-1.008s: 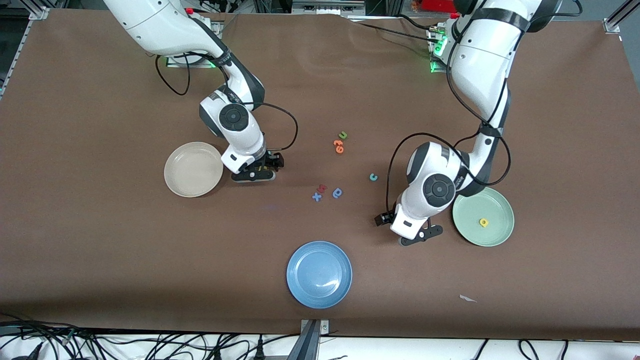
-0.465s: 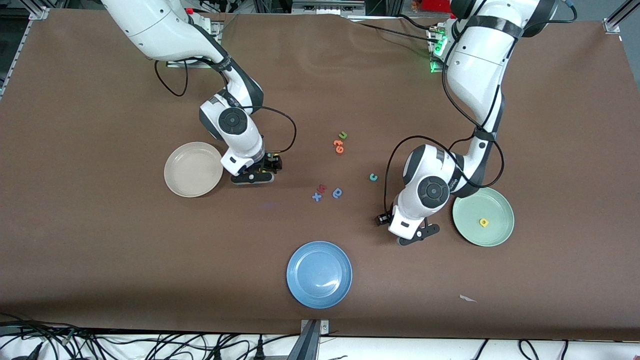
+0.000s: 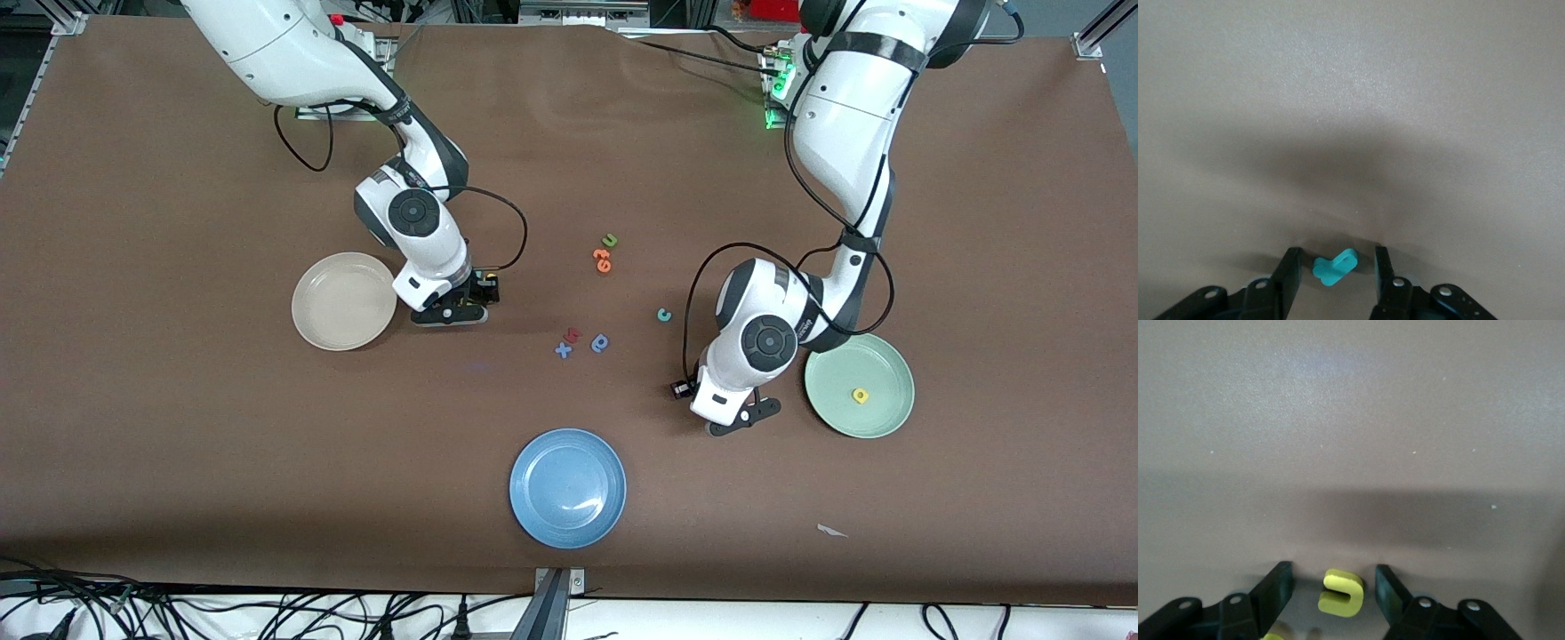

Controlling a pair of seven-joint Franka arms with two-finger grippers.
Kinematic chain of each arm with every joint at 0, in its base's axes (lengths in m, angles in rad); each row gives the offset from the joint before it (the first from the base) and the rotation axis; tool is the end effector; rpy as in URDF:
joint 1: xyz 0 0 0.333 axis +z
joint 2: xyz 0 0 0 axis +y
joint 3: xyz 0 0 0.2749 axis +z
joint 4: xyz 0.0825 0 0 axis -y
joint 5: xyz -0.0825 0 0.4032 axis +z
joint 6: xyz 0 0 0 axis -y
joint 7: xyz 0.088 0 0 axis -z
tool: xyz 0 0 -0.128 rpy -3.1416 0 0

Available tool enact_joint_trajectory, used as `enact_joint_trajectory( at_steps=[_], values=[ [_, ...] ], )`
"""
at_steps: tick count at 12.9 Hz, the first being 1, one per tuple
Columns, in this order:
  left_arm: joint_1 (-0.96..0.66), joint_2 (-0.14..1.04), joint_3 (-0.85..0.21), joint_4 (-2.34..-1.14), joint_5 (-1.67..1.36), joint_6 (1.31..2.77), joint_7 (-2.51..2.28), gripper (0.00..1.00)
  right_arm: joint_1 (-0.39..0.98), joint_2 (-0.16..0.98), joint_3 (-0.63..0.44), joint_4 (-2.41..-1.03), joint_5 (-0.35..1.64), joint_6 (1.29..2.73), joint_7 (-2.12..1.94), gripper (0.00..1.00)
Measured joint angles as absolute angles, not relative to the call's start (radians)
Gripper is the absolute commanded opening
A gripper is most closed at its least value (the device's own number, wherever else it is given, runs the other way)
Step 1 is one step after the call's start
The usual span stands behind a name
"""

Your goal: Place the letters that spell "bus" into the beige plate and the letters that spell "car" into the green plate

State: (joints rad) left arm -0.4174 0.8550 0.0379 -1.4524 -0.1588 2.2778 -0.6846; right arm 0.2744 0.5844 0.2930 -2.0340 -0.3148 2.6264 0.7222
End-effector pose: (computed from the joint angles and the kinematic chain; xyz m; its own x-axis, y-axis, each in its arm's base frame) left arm 0.6470 -0.2679 0.1114 0.9198 0.3840 -0.0813 0.3884 -0.9202 0.0484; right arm 0.4878 0.3288 0.0964 0.9970 0.0665 0.0407 0.0676 -0.9973 -0.0273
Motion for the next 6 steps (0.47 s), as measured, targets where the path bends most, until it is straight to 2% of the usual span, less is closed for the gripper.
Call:
enact_joint_trajectory(
  at_steps=[6],
  values=[
    [-0.419,0.854,0.040,-1.452,-0.159,2.277,-0.689,0.35,0.274,0.584,0.292,-2.058,-0.315,2.628,0.722,0.39]
  ],
)
